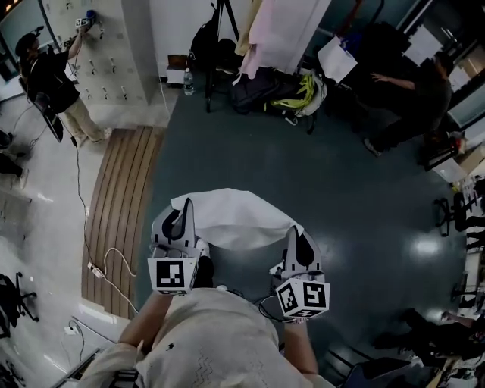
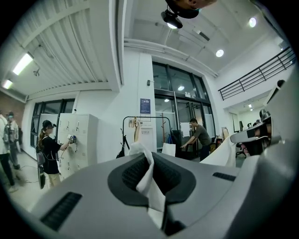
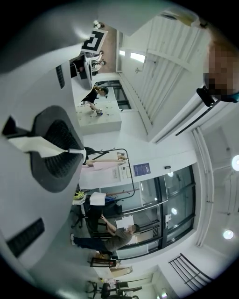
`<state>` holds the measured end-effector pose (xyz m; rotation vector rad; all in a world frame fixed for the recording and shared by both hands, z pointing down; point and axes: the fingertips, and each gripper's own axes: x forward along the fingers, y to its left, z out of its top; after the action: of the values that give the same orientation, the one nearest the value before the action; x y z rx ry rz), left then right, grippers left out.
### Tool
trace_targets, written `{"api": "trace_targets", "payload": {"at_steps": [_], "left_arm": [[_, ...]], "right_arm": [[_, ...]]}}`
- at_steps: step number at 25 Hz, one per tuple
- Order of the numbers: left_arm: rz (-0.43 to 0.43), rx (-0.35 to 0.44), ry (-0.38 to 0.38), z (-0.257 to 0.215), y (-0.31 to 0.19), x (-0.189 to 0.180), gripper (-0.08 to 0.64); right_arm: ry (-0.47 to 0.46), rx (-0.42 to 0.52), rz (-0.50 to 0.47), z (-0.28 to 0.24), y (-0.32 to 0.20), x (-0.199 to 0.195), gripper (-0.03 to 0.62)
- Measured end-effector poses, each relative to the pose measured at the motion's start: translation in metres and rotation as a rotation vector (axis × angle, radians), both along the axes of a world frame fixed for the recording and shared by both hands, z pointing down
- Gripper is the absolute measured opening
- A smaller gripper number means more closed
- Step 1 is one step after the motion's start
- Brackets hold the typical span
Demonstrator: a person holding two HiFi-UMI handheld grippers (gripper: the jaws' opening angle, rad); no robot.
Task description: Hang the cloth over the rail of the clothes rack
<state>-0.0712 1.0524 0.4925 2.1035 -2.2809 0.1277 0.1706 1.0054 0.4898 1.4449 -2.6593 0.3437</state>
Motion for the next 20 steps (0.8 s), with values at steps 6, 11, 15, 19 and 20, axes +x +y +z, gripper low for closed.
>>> {"api": "trace_targets", "payload": {"at_steps": [6, 11, 15, 19, 20], "left_arm": [[0.044, 0.072, 0.050, -0.021, -0.074, -0.043, 0.021], [0.061, 0.118, 0.049, -0.036, -0.122, -0.057, 0.021], [0.071, 0.078, 0.031, -0.025, -0.163, -0.058, 0.021], [0.086, 0.009, -0.018, -0.008, -0.219, -0.050, 0.021], [0.087, -0.003, -0.029, -0.005, -0.235, -0.046, 0.021]], "right_arm": [[-0.006, 0.031, 0.068, -0.021, -0.063, -0.041, 0.025], [-0.008, 0.032, 0.105, -0.022, -0.106, -0.052, 0.025], [-0.011, 0.011, 0.124, -0.012, -0.146, -0.047, 0.025], [-0.010, -0.010, 0.130, 0.003, -0.205, -0.037, 0.025], [-0.009, -0.015, 0.130, 0.007, -0.223, -0.034, 0.025]]}}
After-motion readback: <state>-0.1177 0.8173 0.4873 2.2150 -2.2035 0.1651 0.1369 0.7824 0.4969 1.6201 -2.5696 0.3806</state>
